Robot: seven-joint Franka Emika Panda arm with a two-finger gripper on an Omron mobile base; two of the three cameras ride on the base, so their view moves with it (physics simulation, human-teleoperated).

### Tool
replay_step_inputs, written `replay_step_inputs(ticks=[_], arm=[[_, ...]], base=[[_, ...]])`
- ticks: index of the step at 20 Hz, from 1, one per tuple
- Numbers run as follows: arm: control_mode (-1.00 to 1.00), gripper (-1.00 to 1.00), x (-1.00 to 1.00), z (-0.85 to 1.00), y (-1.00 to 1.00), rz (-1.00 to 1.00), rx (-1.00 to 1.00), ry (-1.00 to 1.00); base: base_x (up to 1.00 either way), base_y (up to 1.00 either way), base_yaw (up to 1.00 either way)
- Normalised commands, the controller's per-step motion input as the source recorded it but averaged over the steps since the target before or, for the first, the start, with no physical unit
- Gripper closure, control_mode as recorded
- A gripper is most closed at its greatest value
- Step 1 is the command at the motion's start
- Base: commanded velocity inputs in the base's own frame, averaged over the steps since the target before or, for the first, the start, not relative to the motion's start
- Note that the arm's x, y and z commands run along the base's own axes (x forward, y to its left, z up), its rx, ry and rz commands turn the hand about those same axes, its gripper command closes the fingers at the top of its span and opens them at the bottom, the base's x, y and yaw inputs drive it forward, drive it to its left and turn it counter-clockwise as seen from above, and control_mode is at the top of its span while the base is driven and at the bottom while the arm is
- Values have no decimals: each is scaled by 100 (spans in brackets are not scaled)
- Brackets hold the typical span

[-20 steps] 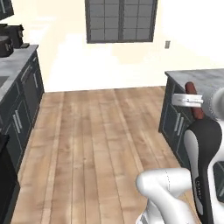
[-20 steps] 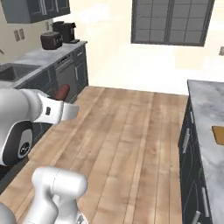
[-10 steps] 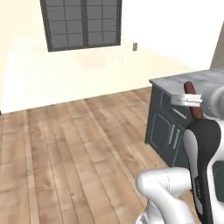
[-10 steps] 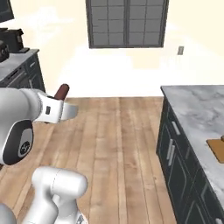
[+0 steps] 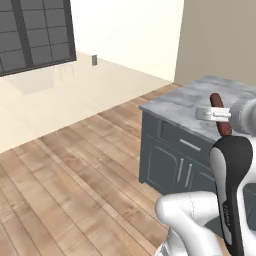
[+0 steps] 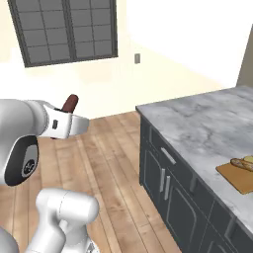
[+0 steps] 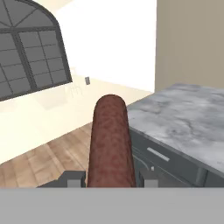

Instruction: Retrieve the sausage and cheese from the fridge and place them on the cutting board on the counter.

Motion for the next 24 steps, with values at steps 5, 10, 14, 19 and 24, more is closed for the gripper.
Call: replay_step_inputs(ticks=[5, 10, 14, 19, 24], arm=[[100, 100, 0, 0, 0, 0, 0, 0], [100, 100, 0, 0, 0, 0, 0, 0], [100, 100, 0, 0, 0, 0, 0, 0], [100, 100, 0, 0, 0, 0, 0, 0], [100, 100, 0, 0, 0, 0, 0, 0]], base=[[63, 46, -71], [34, 32, -79], [38, 34, -78], [74, 71, -48], [77, 26, -7]])
